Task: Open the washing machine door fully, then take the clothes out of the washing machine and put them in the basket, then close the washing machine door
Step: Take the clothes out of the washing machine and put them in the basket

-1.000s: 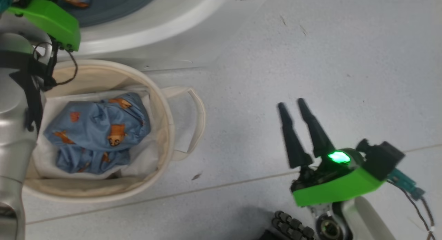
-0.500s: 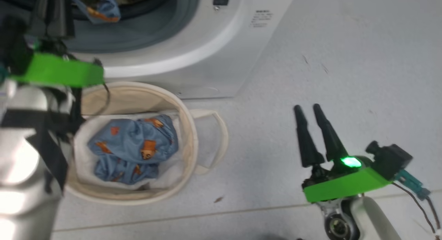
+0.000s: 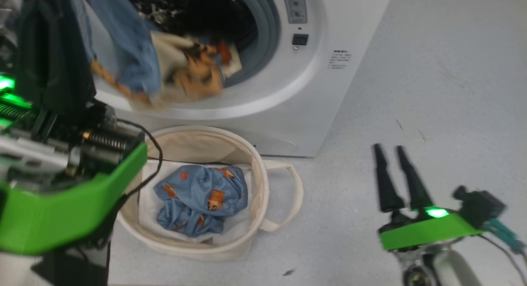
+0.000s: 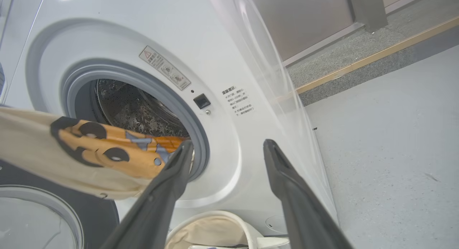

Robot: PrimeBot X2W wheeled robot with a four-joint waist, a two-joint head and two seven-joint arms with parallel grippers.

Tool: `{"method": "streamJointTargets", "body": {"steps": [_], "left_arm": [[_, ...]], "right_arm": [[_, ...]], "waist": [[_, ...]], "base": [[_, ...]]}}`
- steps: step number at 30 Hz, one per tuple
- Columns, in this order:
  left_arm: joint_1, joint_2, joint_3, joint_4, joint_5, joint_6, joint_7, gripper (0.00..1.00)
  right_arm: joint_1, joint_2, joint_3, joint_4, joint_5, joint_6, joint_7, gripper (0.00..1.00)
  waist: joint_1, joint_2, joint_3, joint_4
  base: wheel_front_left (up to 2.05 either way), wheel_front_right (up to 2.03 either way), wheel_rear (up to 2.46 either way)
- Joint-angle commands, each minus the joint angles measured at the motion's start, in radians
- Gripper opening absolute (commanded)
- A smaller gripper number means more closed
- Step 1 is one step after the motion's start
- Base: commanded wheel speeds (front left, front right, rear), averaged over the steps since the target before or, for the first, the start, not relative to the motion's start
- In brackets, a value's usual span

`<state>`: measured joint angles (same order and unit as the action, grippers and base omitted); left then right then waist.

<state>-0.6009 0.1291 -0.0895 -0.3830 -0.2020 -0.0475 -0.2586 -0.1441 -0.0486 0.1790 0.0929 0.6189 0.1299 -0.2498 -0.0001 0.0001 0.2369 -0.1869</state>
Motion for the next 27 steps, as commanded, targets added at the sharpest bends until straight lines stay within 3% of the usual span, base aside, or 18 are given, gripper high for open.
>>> {"method": "streamJointTargets", "body": {"steps": [1,10,27], "left_arm": [[-0.001,0.01,0.026,-0.052,0.016,-0.009,-0.003,0.0],[0.05,-0.045,0.037,-0.121,0.045,-0.035,-0.003,0.0],[0.065,-0.062,0.084,-0.029,0.056,-0.062,-0.003,0.0]], "right_arm": [[0.001,-0.002,-0.007,-0.034,0.001,0.001,-0.012,1.0],[0.013,-0.002,-0.026,-0.023,-0.003,0.001,-0.012,1.0],[0.01,-0.002,-0.024,-0.007,0.0,0.001,-0.012,1.0]], "waist": [[0.0001,-0.0001,-0.02,0.022],[0.0001,-0.0001,-0.052,0.039],[0.0001,-0.0001,-0.035,0.035]], "base": [[0.0,0.0,0.0],[0.0,0.0,0.0],[0.0,0.0,0.0]]}}
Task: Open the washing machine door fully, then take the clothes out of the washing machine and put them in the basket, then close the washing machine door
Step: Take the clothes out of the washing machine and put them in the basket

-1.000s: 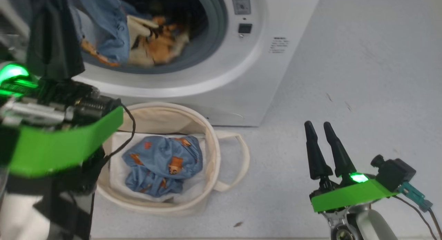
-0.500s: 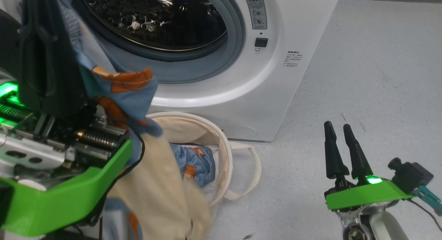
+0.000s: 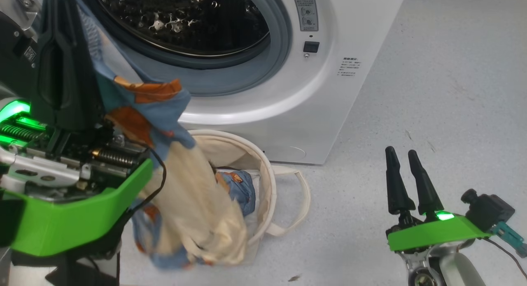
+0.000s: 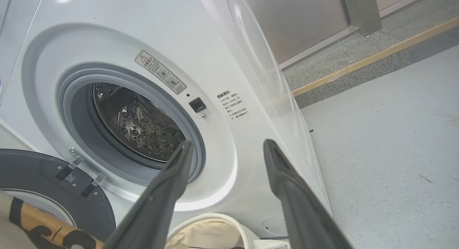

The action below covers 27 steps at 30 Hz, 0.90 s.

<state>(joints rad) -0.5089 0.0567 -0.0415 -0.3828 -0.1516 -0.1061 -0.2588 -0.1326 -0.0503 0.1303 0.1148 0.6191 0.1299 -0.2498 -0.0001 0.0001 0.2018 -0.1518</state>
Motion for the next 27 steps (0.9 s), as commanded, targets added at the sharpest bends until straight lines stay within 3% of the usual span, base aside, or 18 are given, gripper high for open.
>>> {"method": "streamJointTargets", "body": {"steps": [1,16,27], "left_arm": [[-0.028,0.01,0.04,-0.025,0.007,-0.004,-0.003,0.0],[-0.001,0.004,0.019,0.023,0.015,-0.017,-0.003,0.0],[0.02,0.029,0.001,0.178,0.031,-0.023,-0.003,0.0]], "right_arm": [[-0.002,0.0,0.024,-0.029,0.0,0.001,-0.012,1.0],[-0.016,0.0,0.022,-0.042,0.004,0.001,-0.012,1.0],[-0.036,0.0,0.022,-0.054,0.007,0.001,-0.012,1.0]], "waist": [[0.0001,-0.0001,0.002,0.0],[0.0001,-0.0001,0.048,-0.001],[0.0001,-0.0001,0.104,-0.011]], "base": [[0.0,0.0,0.0],[0.0,0.0,0.0],[0.0,0.0,0.0]]}}
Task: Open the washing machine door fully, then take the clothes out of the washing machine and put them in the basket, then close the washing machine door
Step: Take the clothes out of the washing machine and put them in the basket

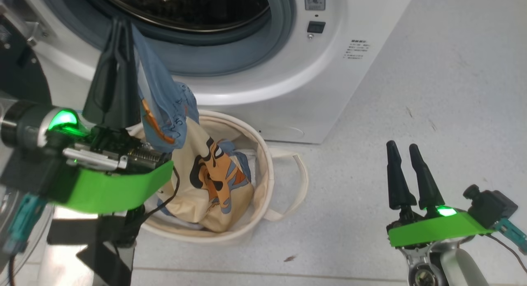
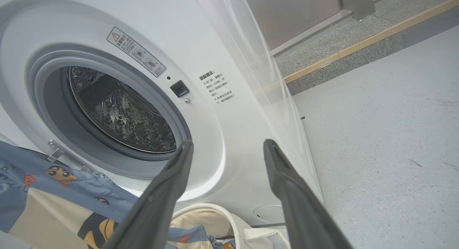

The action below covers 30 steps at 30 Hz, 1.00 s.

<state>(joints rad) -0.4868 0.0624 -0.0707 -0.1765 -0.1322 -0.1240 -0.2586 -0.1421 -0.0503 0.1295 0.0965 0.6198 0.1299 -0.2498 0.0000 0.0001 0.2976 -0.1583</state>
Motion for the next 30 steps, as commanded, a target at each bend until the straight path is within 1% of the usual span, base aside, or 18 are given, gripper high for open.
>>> {"method": "streamJointTargets", "body": {"steps": [1,7,13,16,17,22,26,30], "left_arm": [[0.002,0.031,0.028,-0.005,0.014,-0.005,-0.003,0.0],[0.001,0.08,0.02,0.155,0.018,-0.006,-0.003,0.0],[-0.01,0.134,-0.008,0.325,0.024,-0.006,-0.003,0.0],[-0.022,0.15,-0.017,0.443,-0.003,-0.007,-0.003,0.0],[-0.022,0.15,-0.017,0.443,-0.003,-0.007,-0.003,0.0],[-0.067,0.188,-0.058,0.606,-0.017,-0.007,-0.003,0.0],[-0.106,0.206,-0.104,0.699,-0.021,-0.007,-0.003,0.0],[-0.131,0.216,-0.121,0.752,-0.014,-0.007,-0.003,0.0]], "right_arm": [[-0.028,0.0,0.024,-0.037,0.008,0.001,-0.012,1.0],[-0.04,0.0,0.03,-0.048,0.019,0.001,-0.012,1.0],[-0.058,0.0,0.032,-0.066,0.029,0.001,-0.012,1.0],[-0.064,0.0,0.036,-0.072,0.031,0.001,-0.012,1.0],[-0.064,0.0,0.036,-0.072,0.031,0.001,-0.012,1.0],[-0.072,0.0,0.033,-0.085,0.022,0.001,-0.012,1.0],[-0.09,0.0,0.034,-0.107,0.029,0.001,-0.012,1.0],[-0.099,0.0,0.038,-0.119,0.035,0.001,-0.012,1.0]], "waist": [[0.0,-0.0001,0.014,-0.008],[0.0,-0.0001,0.06,-0.03],[0.0,-0.0001,0.117,-0.057],[0.0,-0.0001,0.145,-0.07],[0.0,-0.0001,0.145,-0.07],[0.0,-0.0001,0.204,-0.089],[0.0,-0.0001,0.263,-0.106],[0.0,-0.0001,0.299,-0.117]], "base": [[0.0,0.0,0.0],[0.0,0.0,0.0],[0.0,0.0,0.0],[0.0,0.0,0.0],[0.0,0.0,0.0],[0.0,0.0,0.0],[0.0,0.0,0.0],[0.0,0.0,0.0]]}}
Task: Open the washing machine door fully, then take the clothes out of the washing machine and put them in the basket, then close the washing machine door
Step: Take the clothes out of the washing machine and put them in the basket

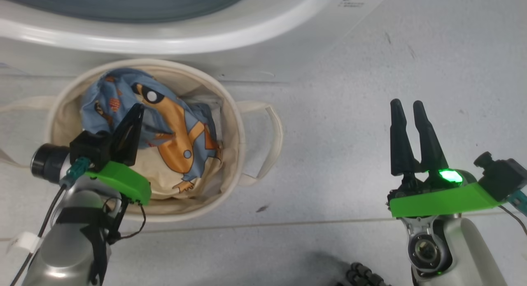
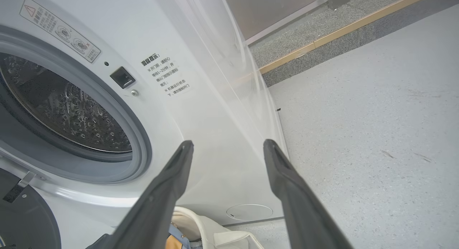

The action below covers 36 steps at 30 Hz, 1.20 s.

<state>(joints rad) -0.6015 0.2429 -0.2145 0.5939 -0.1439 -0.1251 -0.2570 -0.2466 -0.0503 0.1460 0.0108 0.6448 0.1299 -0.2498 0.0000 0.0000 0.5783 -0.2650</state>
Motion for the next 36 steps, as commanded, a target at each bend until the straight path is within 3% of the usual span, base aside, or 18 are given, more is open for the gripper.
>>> {"method": "streamJointTargets", "body": {"steps": [1,8,9,10,18,27,36], "left_arm": [[-0.022,0.038,0.019,-0.009,0.001,-0.005,-0.005,0.0],[-0.034,0.046,0.022,0.009,0.016,-0.005,-0.005,0.01],[-0.03,0.046,0.027,0.004,0.02,-0.005,-0.005,0.18],[-0.024,0.044,0.033,0.004,0.024,-0.004,-0.005,1.0],[0.025,0.002,0.058,-0.054,0.047,0.001,-0.005,1.0],[0.123,-0.054,0.092,-0.207,0.059,0.002,-0.005,1.0],[0.237,-0.129,0.186,-0.374,0.035,0.007,-0.005,1.0]], "right_arm": [[0.003,0.0,0.021,-0.035,0.011,0.001,-0.012,1.0],[-0.002,0.0,0.024,-0.039,0.015,0.001,-0.012,1.0],[-0.001,0.0,0.026,-0.038,0.015,0.001,-0.012,1.0],[-0.001,0.0,0.027,-0.037,0.016,0.001,-0.012,1.0],[0.007,0.0,0.028,-0.017,-0.03,0.001,-0.012,1.0],[0.03,0.0,0.031,0.012,-0.126,0.001,-0.012,1.0],[0.072,0.0,0.002,0.026,-0.158,0.001,-0.012,1.0]], "waist": [[0.0,0.0,0.027,-0.013],[0.0,0.0,0.043,-0.022],[0.0,0.0,0.041,-0.023],[0.0,0.0,0.036,-0.023],[0.0,0.0,-0.036,0.015],[0.0,0.0,-0.181,0.082],[0.0,0.0,-0.296,0.139]], "base": [[0.0,0.0,0.0],[0.0,0.0,0.0],[0.0,0.0,0.0],[0.0,0.0,0.0],[0.0,0.0,0.0],[0.0,0.0,0.0],[0.0,0.0,0.0]]}}
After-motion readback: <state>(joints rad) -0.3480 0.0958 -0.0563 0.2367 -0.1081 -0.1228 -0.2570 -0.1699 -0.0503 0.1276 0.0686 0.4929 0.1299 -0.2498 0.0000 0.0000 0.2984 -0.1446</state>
